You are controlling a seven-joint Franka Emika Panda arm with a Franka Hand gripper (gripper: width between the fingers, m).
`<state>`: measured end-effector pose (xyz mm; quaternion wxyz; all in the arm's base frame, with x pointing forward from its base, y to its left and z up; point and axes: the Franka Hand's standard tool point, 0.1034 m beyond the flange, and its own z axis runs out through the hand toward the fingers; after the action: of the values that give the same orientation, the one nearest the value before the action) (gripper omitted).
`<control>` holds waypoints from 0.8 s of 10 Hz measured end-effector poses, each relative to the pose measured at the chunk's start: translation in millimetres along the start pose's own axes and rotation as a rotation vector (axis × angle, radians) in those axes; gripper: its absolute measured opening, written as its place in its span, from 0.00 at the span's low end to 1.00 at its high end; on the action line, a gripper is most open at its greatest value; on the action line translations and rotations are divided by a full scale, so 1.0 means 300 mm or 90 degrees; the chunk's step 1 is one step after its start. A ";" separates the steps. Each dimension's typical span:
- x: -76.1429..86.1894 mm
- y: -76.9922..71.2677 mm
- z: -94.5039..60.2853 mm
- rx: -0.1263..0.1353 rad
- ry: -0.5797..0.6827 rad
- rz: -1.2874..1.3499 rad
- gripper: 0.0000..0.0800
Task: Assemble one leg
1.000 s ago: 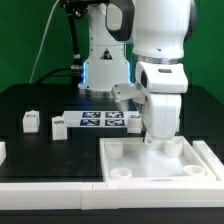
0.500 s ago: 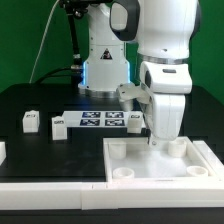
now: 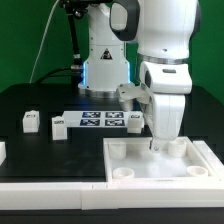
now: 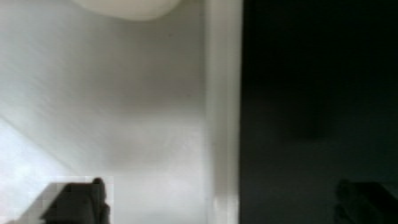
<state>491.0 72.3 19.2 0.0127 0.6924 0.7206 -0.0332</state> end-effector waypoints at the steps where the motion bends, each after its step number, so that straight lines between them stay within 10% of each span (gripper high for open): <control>1: 0.000 0.000 0.000 0.000 0.000 0.000 0.80; 8: 0.004 -0.090 -0.153 -0.035 -0.003 0.097 0.81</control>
Offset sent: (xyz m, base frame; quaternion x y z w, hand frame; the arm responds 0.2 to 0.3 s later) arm -0.0258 -0.0004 0.0374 -0.0302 -0.0206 0.0706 0.9968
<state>465.3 75.6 65.9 0.0357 0.7448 0.6662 -0.0140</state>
